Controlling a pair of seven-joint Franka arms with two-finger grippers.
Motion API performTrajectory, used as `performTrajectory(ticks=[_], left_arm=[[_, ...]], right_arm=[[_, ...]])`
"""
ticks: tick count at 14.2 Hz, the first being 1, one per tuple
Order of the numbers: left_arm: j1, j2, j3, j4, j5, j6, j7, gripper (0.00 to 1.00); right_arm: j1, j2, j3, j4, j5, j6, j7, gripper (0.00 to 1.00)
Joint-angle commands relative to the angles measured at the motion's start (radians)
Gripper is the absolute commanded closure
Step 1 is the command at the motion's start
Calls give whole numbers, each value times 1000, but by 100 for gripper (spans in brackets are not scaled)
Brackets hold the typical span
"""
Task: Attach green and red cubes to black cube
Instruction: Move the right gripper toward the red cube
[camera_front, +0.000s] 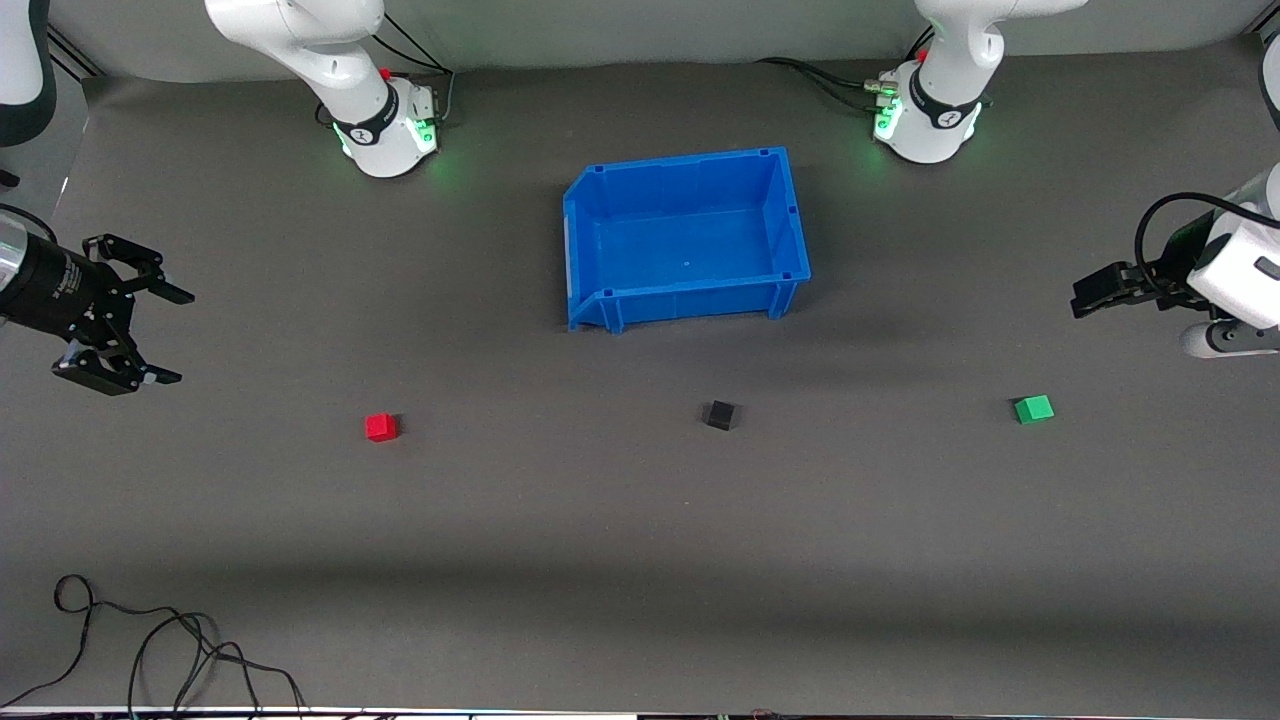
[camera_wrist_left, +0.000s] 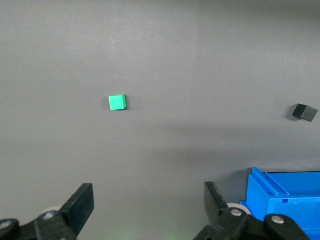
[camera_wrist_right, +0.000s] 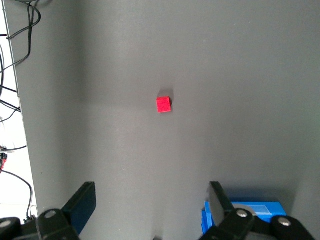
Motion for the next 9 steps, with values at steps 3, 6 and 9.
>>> performTrajectory(ticks=[3, 6, 9], left_arm=[[4, -12, 1, -3, 7, -17, 16, 1], [4, -12, 1, -3, 7, -17, 16, 1], [20, -9, 4, -3, 8, -16, 18, 2]], right_arm=[[2, 62, -4, -25, 35, 3, -62, 0], [-8, 70, -13, -175, 100, 149, -136, 0], [0, 72, -14, -365, 124, 382, -192, 0]])
